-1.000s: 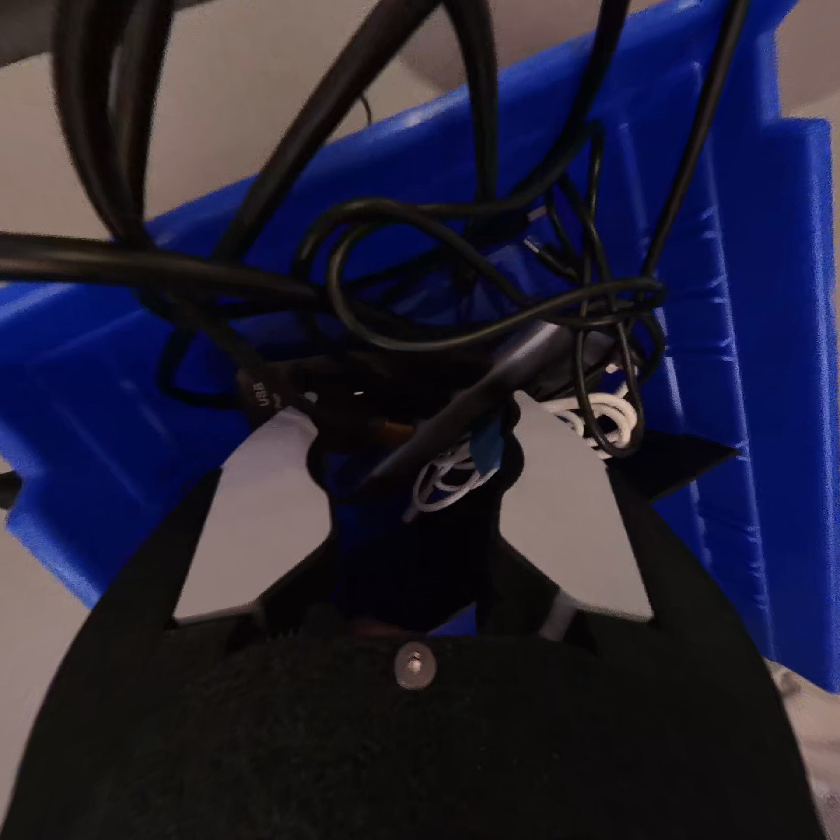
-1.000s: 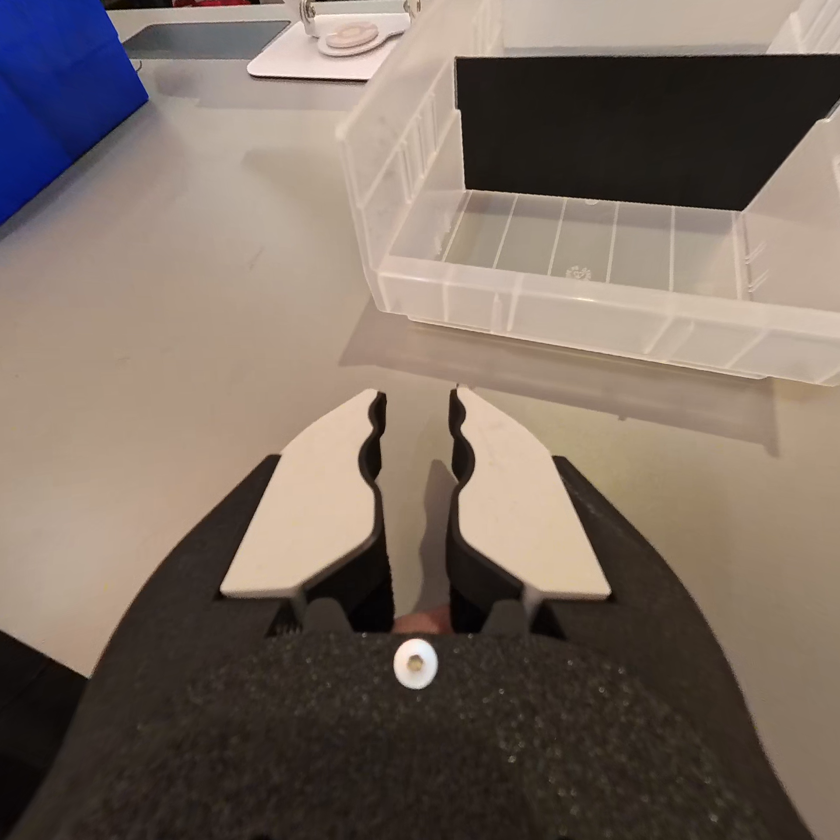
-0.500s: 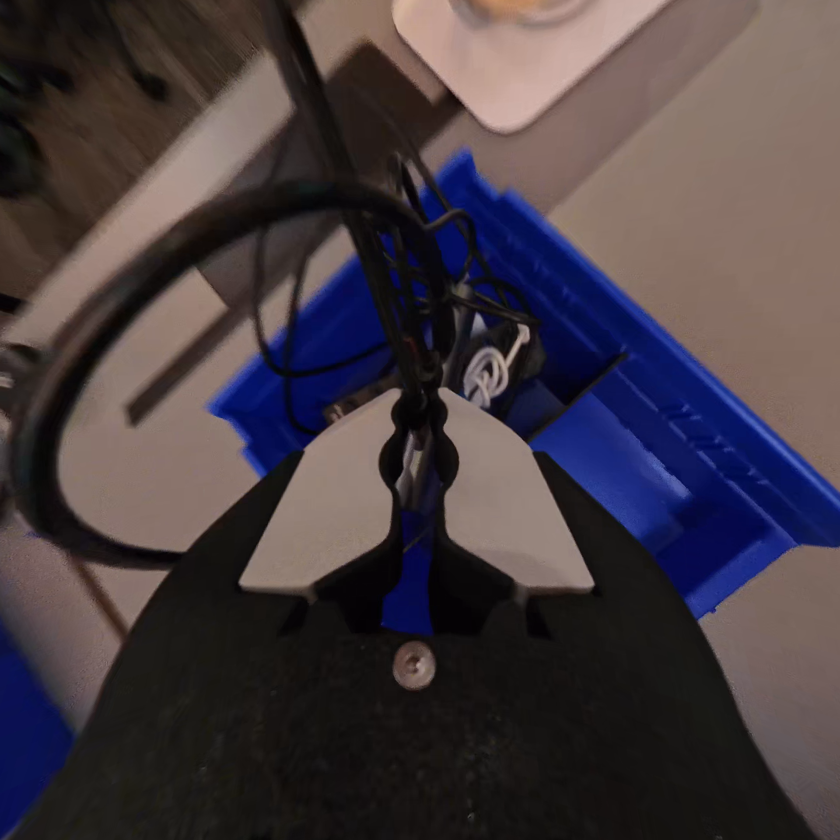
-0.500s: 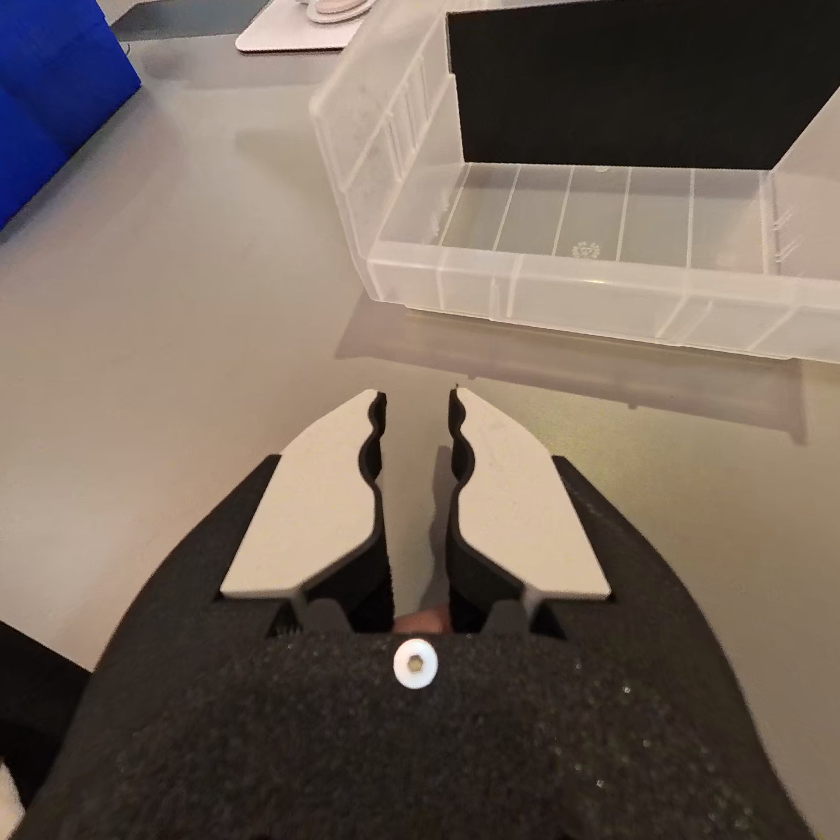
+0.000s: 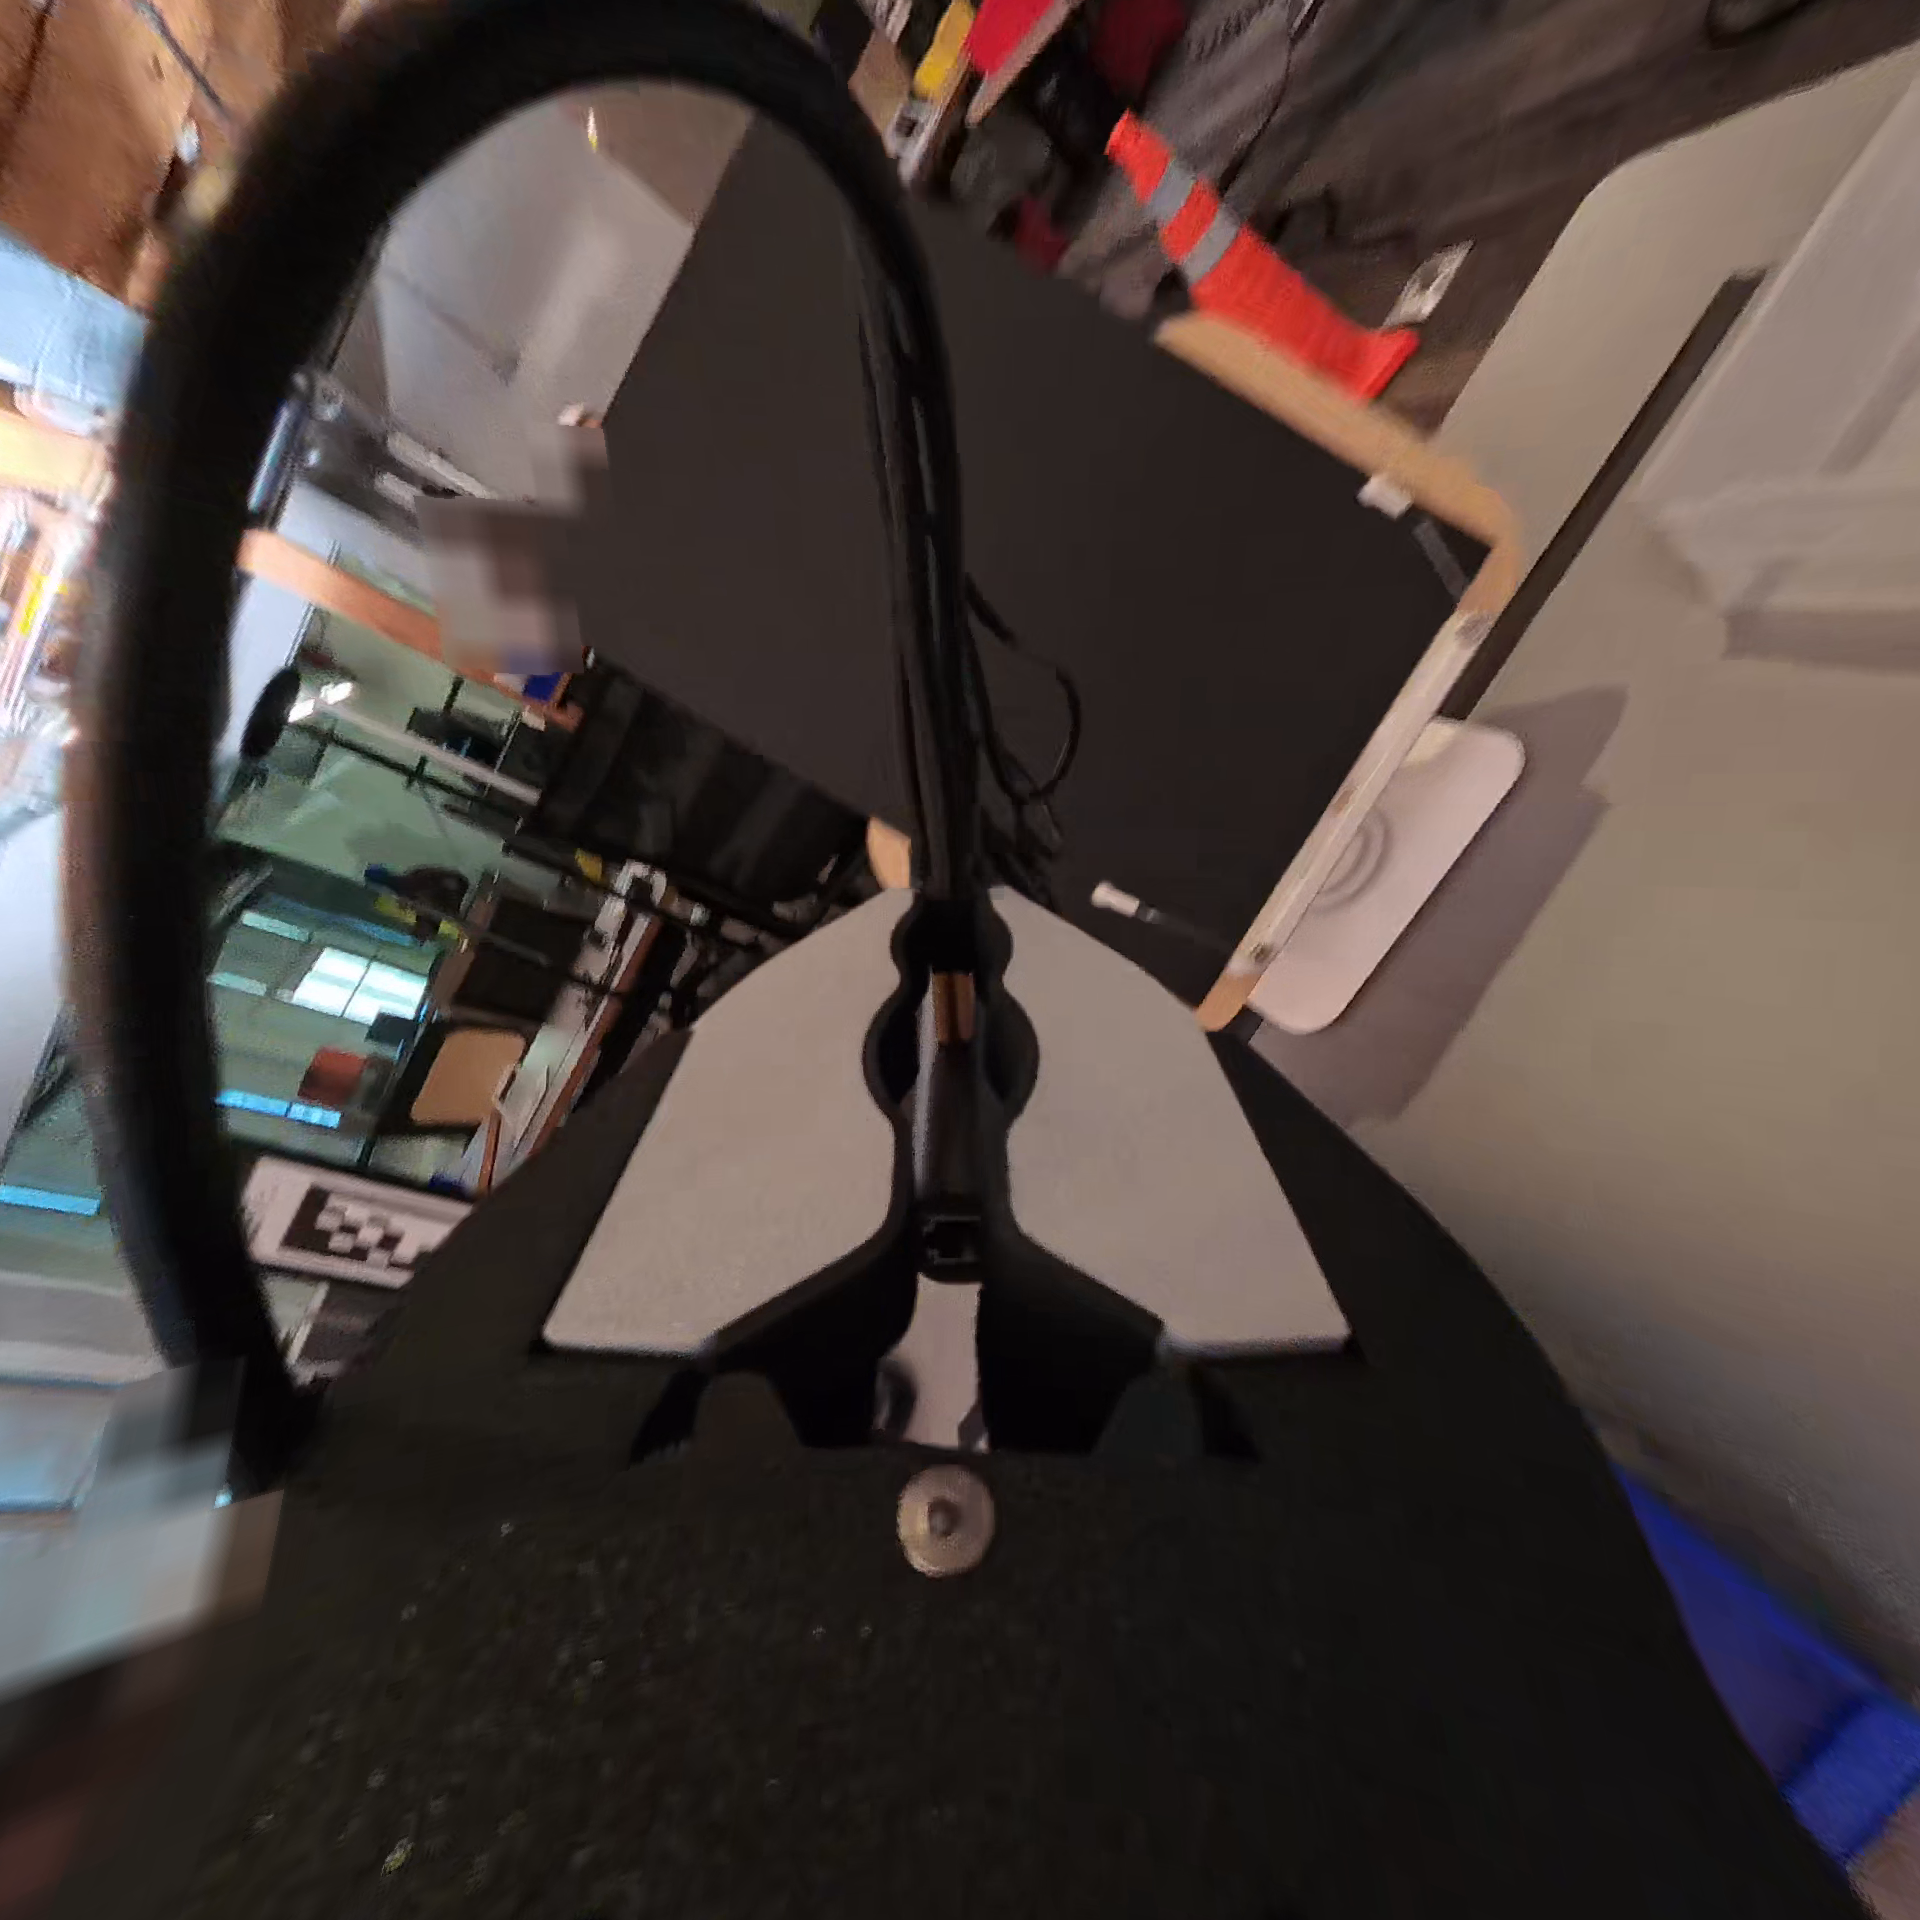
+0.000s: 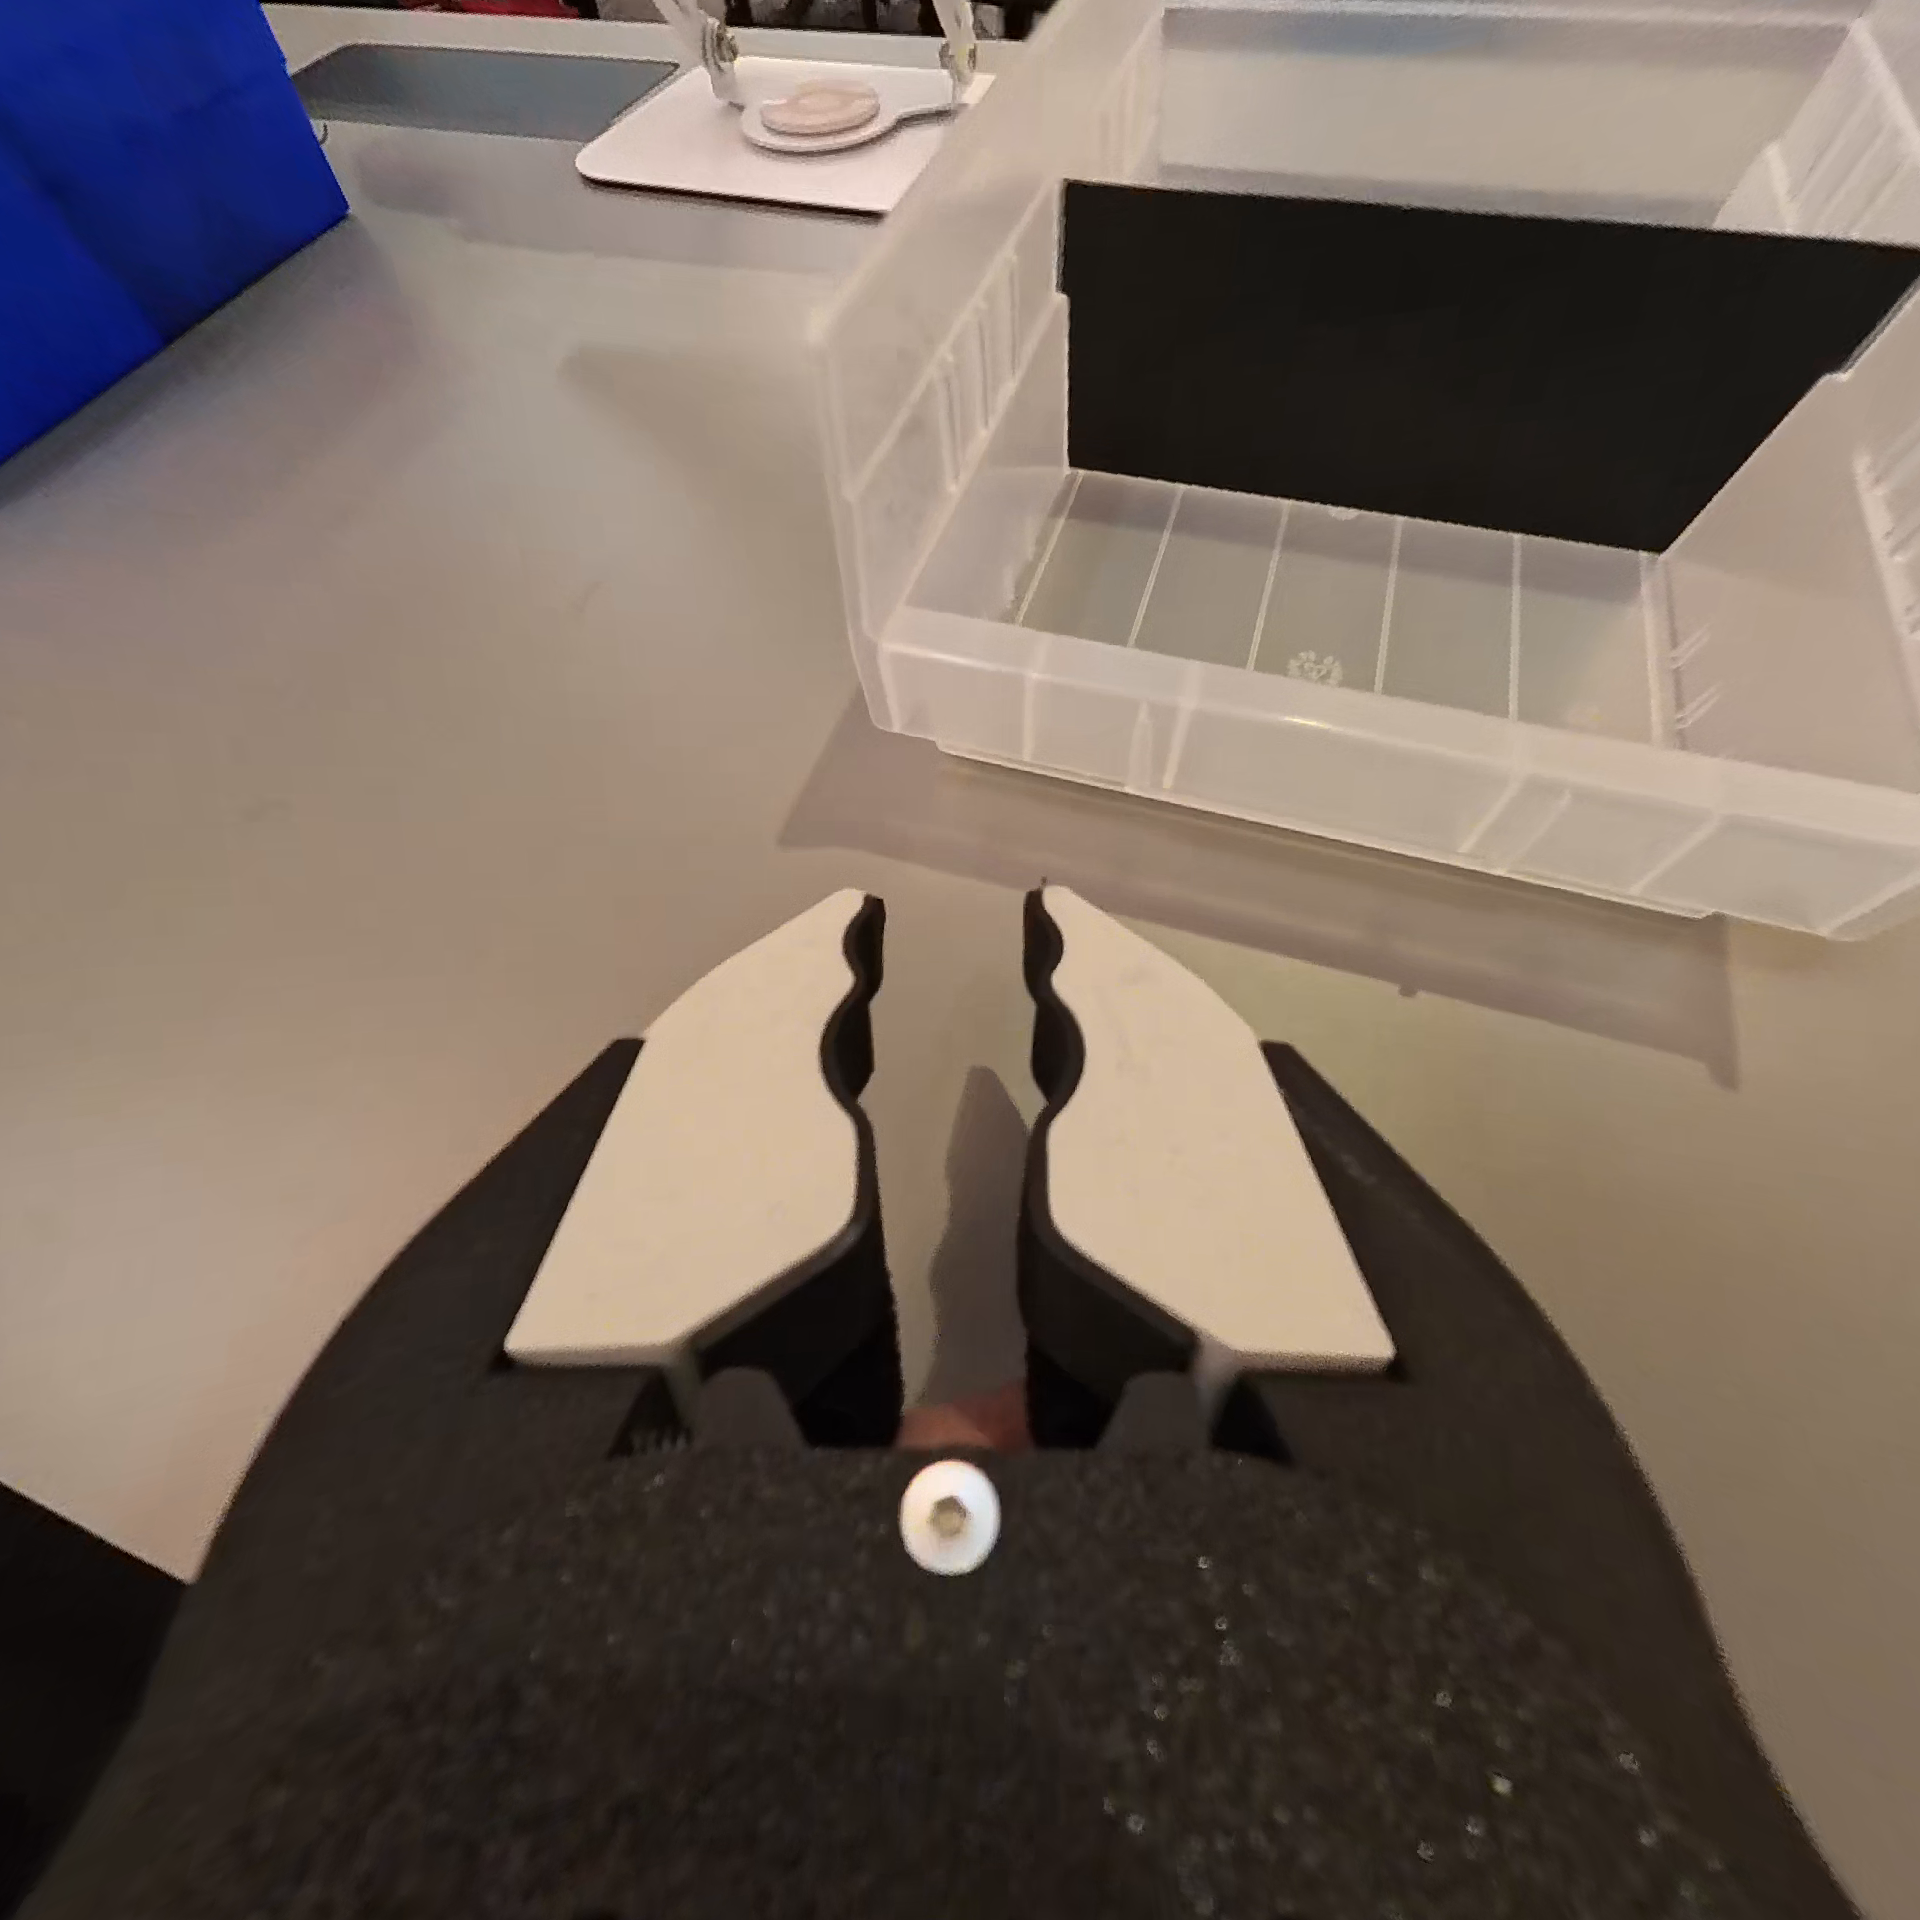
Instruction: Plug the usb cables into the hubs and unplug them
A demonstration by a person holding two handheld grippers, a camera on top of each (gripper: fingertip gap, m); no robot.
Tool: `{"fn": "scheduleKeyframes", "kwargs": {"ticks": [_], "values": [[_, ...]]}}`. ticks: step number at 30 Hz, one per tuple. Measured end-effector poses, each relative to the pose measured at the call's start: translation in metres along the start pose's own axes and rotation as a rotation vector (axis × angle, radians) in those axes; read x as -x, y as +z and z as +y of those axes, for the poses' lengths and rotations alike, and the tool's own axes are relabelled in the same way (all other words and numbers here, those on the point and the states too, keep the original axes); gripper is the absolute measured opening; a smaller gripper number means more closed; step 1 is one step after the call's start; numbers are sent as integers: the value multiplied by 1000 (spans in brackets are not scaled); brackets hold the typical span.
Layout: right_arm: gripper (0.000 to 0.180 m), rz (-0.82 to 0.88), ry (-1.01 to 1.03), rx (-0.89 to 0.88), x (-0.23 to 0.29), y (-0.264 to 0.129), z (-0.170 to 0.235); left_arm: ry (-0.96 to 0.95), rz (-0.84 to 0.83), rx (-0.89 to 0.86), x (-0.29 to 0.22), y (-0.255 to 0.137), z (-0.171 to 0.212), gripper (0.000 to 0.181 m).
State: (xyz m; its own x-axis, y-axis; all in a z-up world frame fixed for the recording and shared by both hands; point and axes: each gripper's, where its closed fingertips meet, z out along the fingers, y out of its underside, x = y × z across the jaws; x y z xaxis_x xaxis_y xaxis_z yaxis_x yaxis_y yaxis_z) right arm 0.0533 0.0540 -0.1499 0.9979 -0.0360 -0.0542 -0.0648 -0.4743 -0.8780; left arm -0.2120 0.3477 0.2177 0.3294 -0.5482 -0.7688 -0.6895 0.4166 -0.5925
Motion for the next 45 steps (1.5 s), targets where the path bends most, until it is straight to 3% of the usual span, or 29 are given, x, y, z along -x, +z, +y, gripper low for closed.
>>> {"fn": "scheduleKeyframes", "kwargs": {"ticks": [4,8,13,18,21,23,24,26,30,31,33,39,45], "values": [[25,8,-27,-9,2,-1,-1,76,75,-27,-51,9,-24,7],[25,-3,-73,-71,10,-6,-12,151,219,-53,-141,30,-7,7],[33,-187,-214,-180,61,-14,-48,333,318,-104,-259,23,15,7],[63,-311,-224,-166,100,2,-84,516,218,-158,-324,3,18,7],[74,-440,-91,-125,123,23,-89,478,185,-231,-345,-14,8,7],[74,-412,-94,-132,128,41,-91,439,187,-265,-355,-26,2,7],[72,-398,-111,-163,132,47,-94,420,195,-258,-360,-29,2,7],[44,-466,-139,-182,150,46,-92,392,201,-269,-369,-35,1,7],[39,-435,-170,-247,153,47,-89,304,163,-287,-371,-41,7,8],[0,-347,-152,-213,140,52,-83,257,147,-281,-368,-42,10,19],[0,-467,-85,-272,147,43,-87,191,161,-249,-367,-41,20,45],[0,-504,-174,-255,163,36,-78,106,346,-119,-398,-36,66,46],[0,-728,91,-230,167,26,-83,76,431,-142,-422,-34,78,39]]}}
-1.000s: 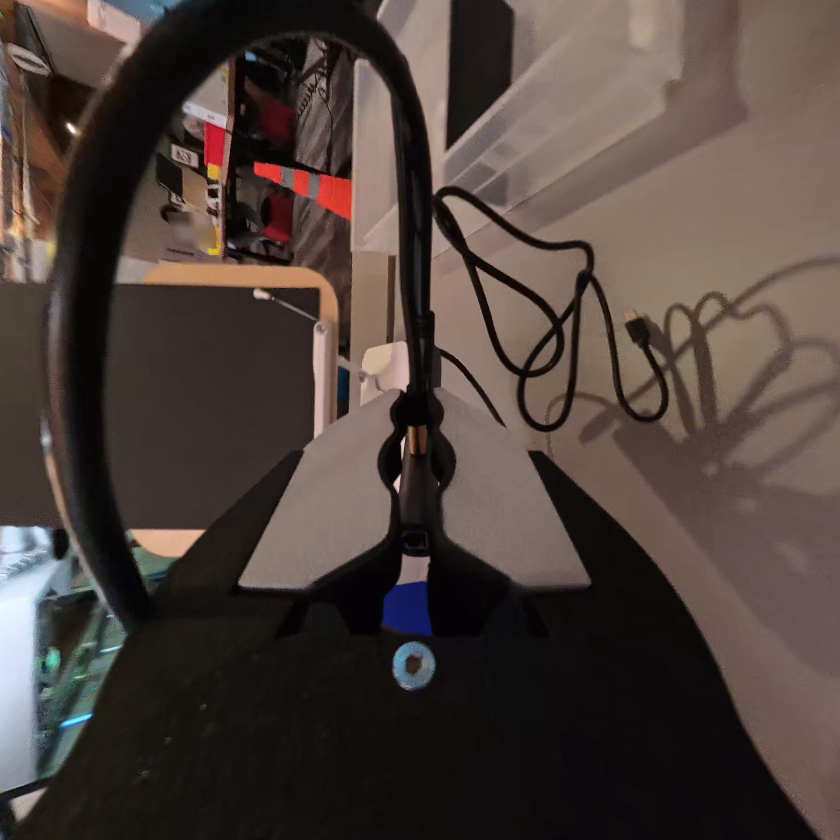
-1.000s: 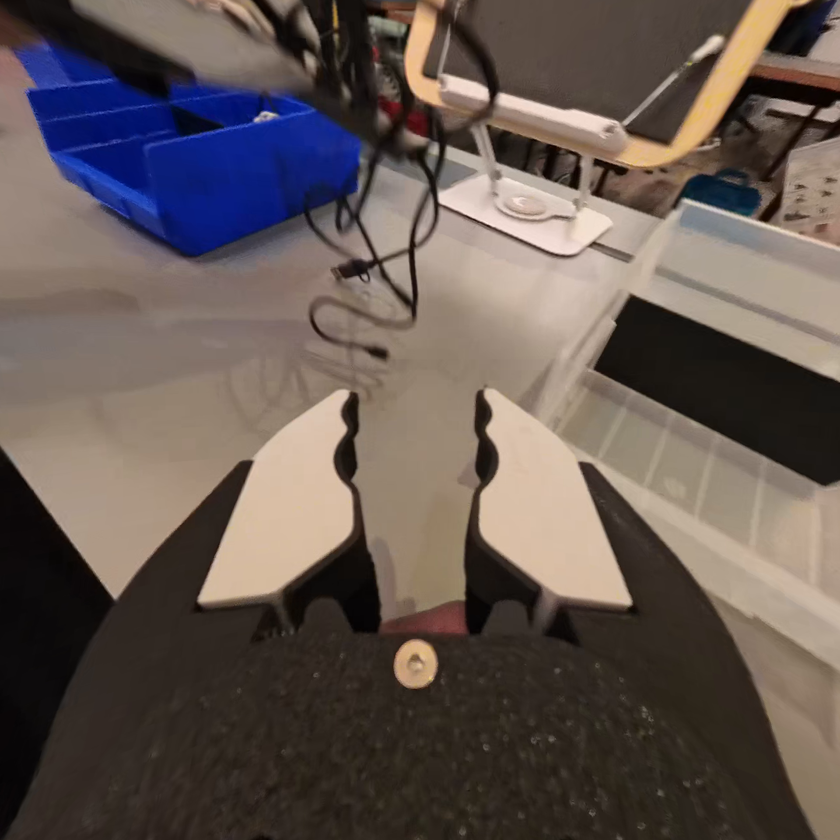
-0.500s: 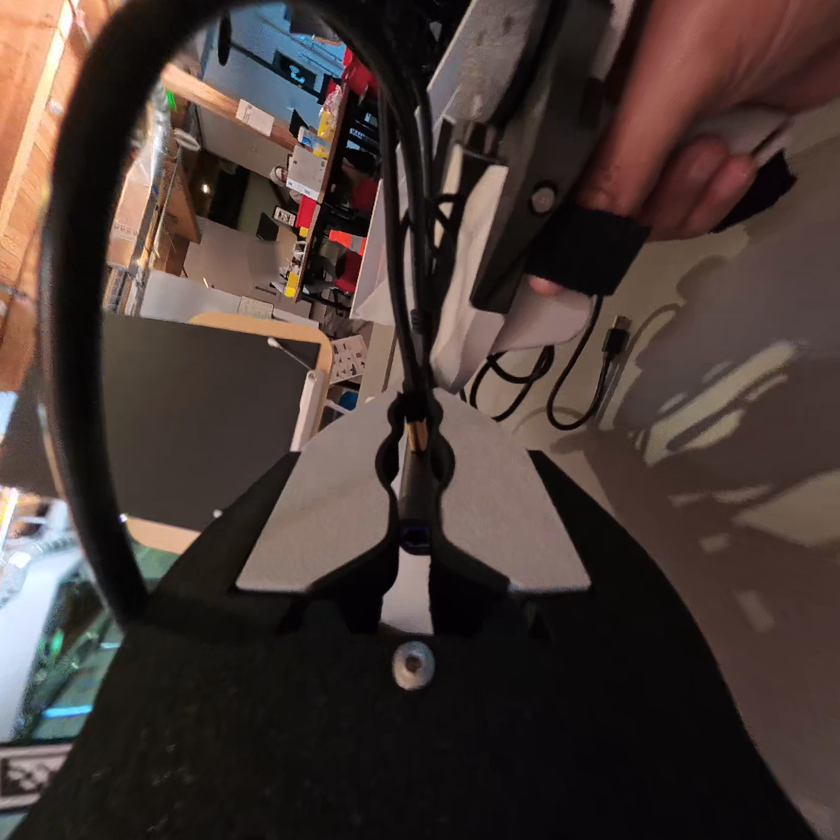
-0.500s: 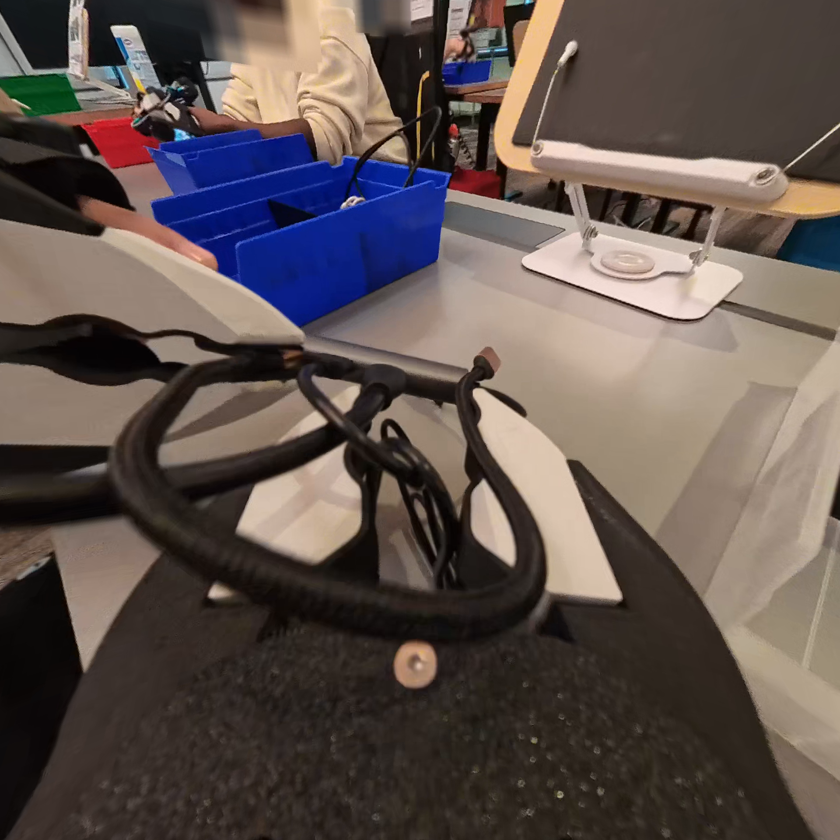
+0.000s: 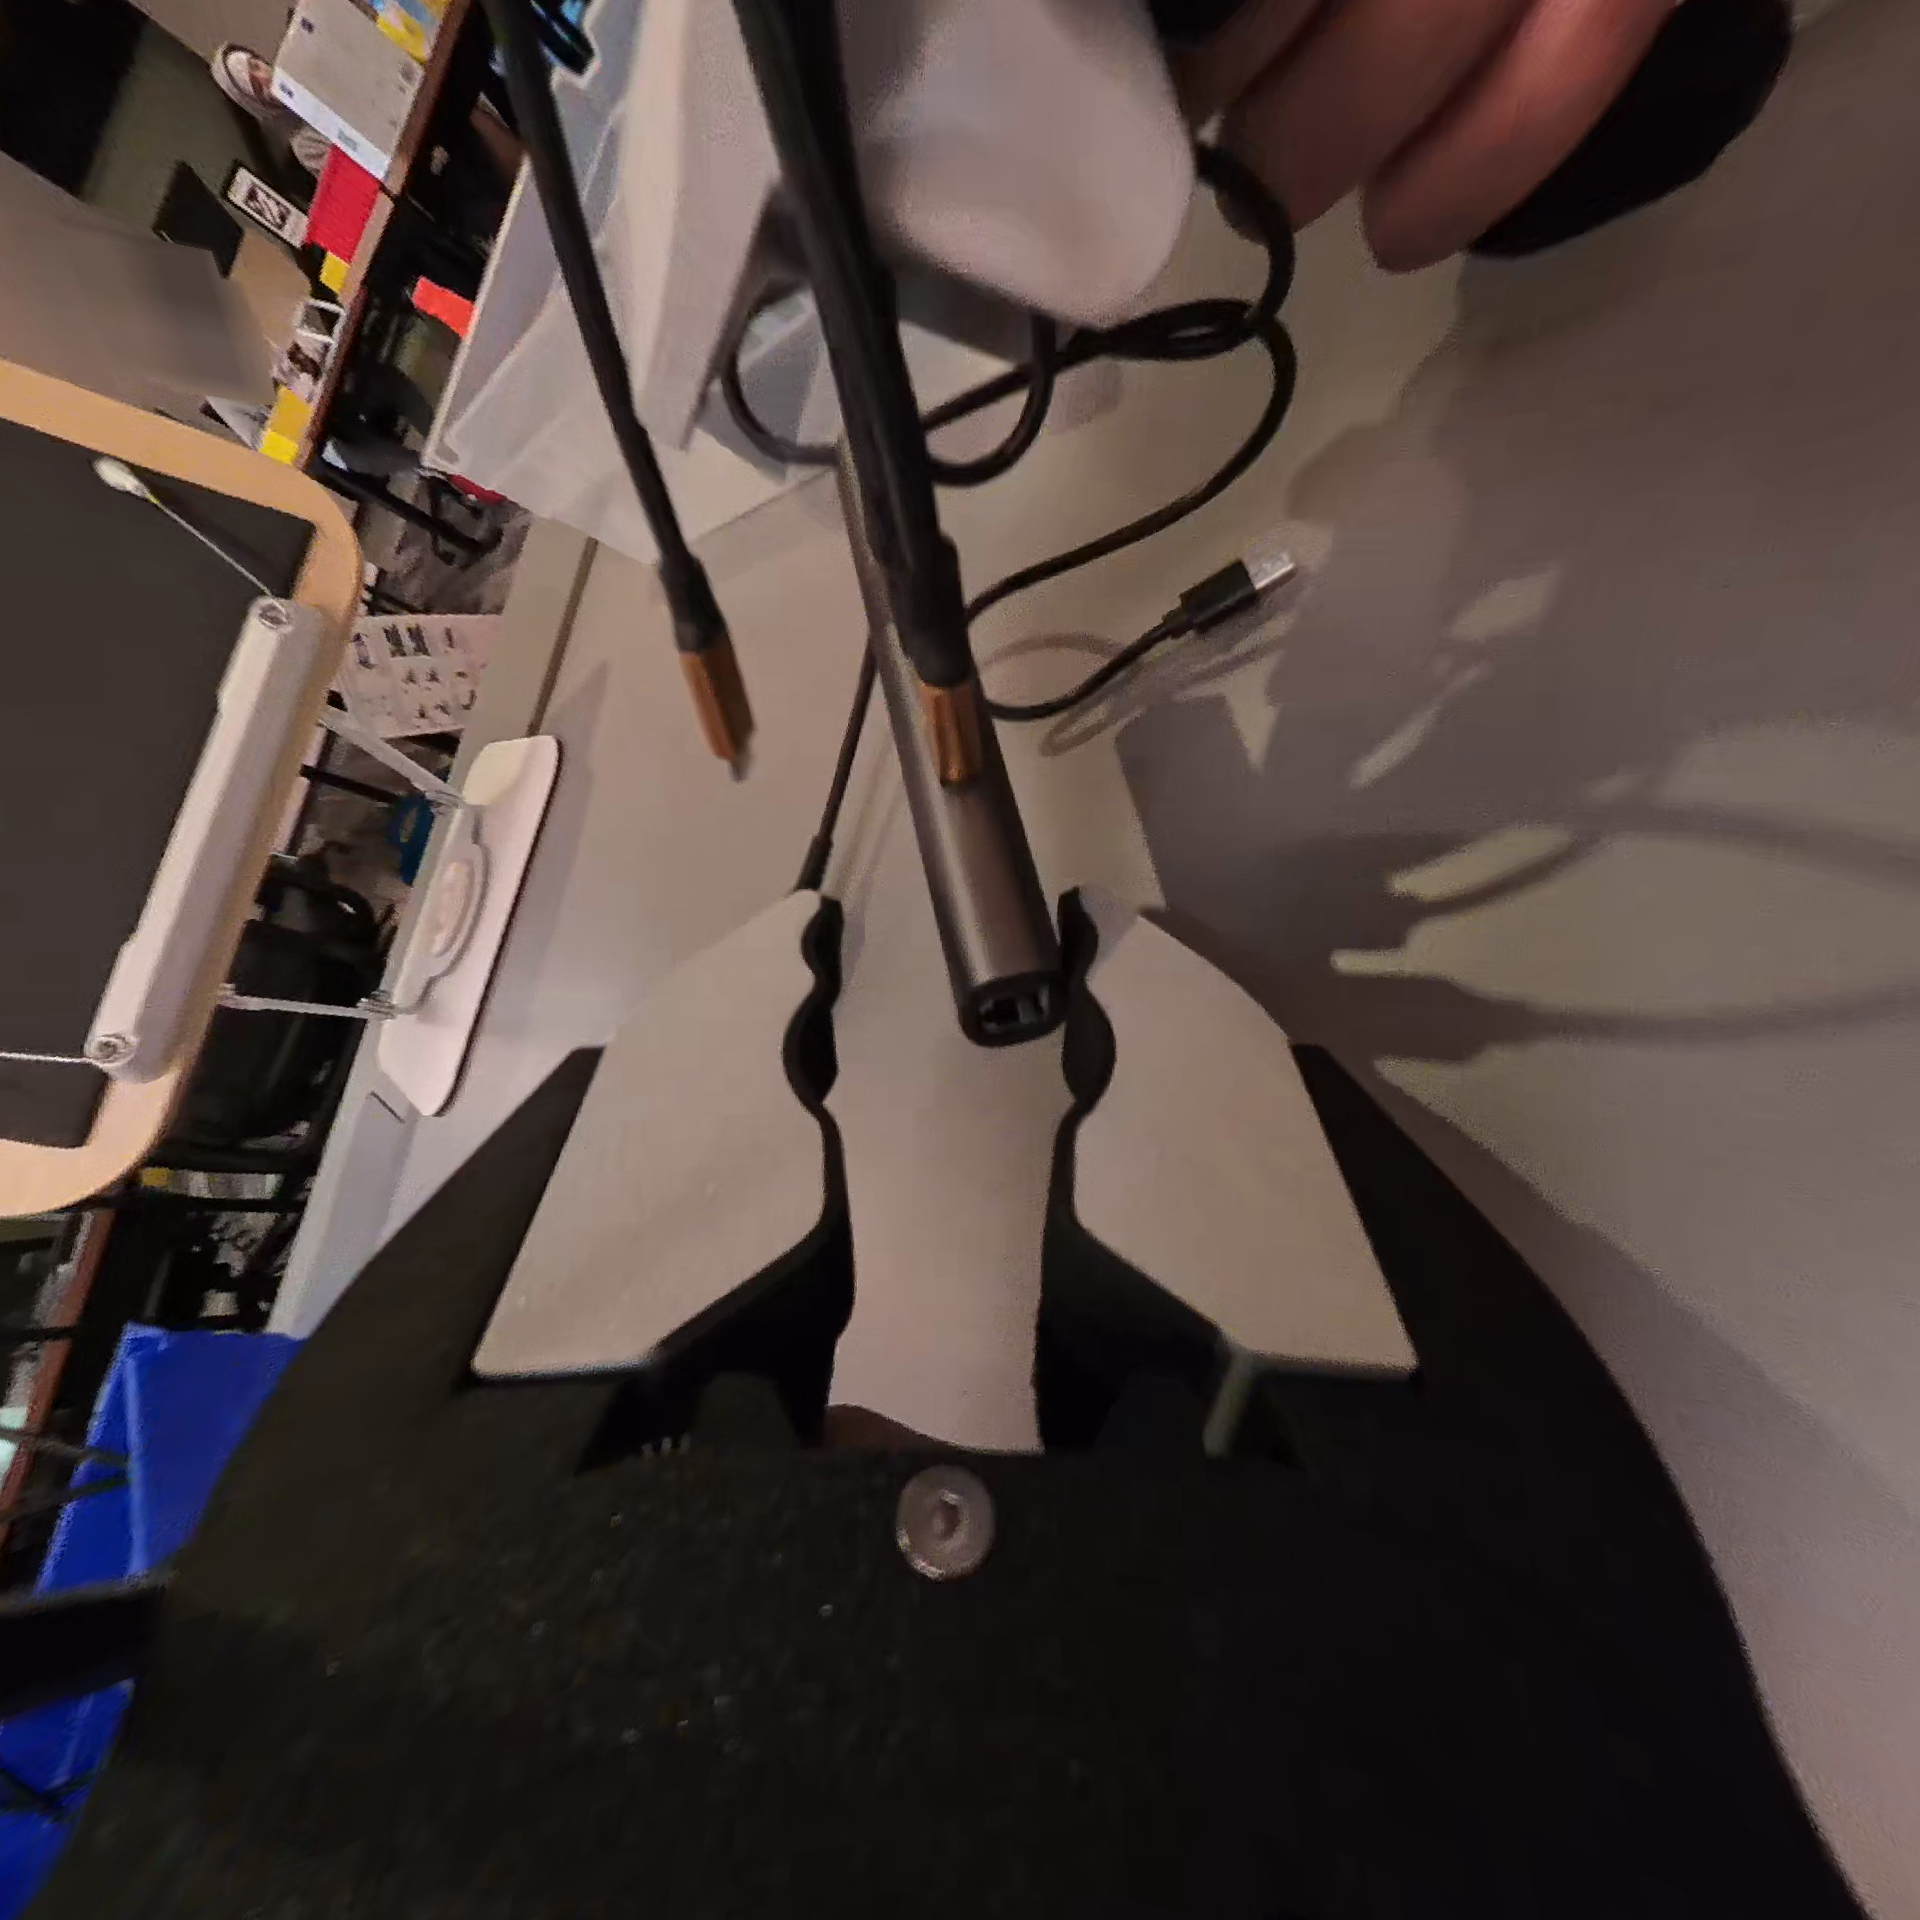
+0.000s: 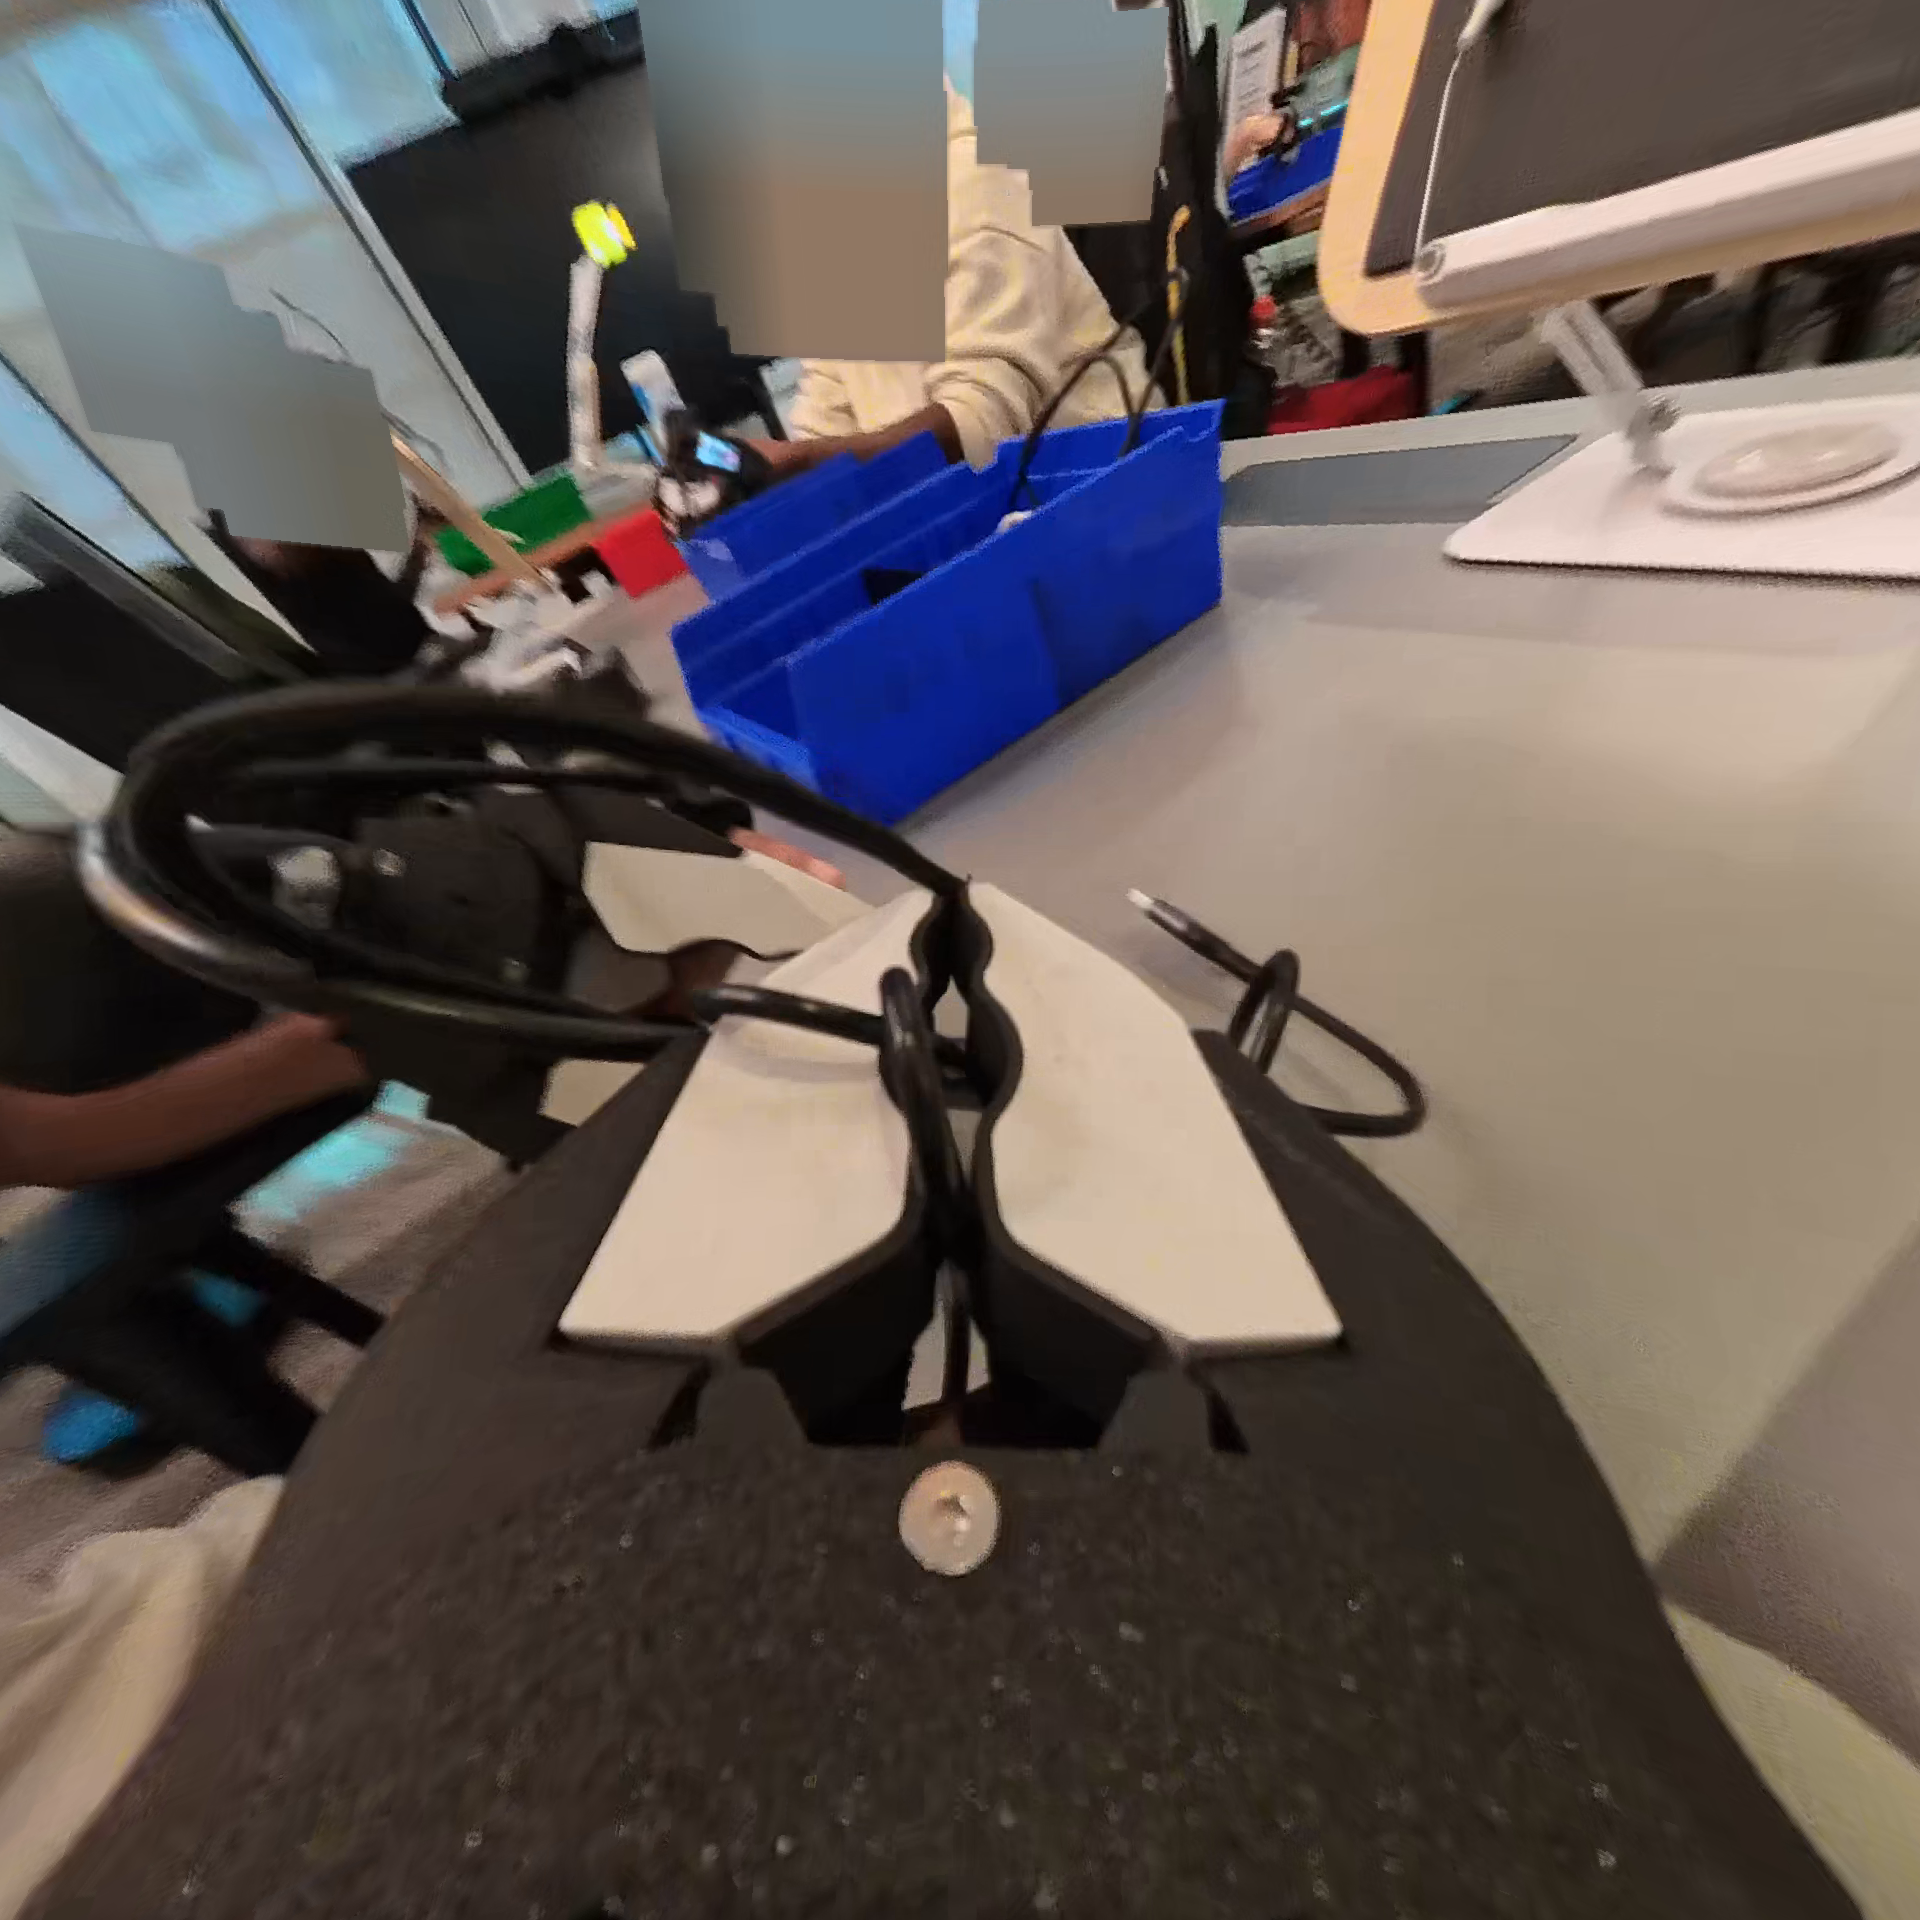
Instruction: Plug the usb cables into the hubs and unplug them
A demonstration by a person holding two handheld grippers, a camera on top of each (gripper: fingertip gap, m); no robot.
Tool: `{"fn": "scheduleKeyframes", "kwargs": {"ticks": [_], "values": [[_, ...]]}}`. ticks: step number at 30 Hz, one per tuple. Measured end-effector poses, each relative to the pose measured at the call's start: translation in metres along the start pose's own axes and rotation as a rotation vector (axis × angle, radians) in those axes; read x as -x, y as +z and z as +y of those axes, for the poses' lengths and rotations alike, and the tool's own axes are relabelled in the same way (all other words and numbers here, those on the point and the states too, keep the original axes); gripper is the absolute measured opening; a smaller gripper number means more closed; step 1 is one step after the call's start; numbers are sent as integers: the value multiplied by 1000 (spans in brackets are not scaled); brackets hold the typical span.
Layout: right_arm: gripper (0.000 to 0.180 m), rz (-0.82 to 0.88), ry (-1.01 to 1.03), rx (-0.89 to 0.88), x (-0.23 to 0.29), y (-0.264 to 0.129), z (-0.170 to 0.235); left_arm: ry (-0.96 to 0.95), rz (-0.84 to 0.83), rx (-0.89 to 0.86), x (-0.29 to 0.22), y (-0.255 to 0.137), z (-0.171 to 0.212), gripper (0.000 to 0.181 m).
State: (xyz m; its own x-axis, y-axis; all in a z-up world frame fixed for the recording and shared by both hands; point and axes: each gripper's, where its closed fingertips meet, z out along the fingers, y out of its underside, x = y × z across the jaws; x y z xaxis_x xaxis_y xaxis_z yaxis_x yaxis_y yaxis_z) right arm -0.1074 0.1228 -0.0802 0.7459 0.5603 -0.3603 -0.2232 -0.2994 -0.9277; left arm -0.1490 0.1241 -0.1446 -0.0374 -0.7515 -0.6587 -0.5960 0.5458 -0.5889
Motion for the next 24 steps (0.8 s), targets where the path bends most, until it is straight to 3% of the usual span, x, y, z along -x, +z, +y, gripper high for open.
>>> {"fn": "scheduleKeyframes", "kwargs": {"ticks": [3,5,9,11,15,19,24], "values": [[0,-119,130,-30,9,-3,-4,-64,17,-55,-3,3,-4,33],[0,-162,191,-29,13,-2,-3,-87,0,-125,-1,0,-14,17],[0,-152,280,-29,4,-4,-1,-114,-21,-201,13,-6,-26,16],[2,-69,204,-10,-6,-4,2,-113,-43,-177,22,-9,-24,16],[29,41,3,72,-14,-13,10,-141,-127,-66,41,-9,-1,16],[31,113,-186,174,-6,-14,18,-91,-240,110,62,-6,32,16],[39,132,-293,172,27,16,28,-30,-246,155,53,1,31,16]]}}
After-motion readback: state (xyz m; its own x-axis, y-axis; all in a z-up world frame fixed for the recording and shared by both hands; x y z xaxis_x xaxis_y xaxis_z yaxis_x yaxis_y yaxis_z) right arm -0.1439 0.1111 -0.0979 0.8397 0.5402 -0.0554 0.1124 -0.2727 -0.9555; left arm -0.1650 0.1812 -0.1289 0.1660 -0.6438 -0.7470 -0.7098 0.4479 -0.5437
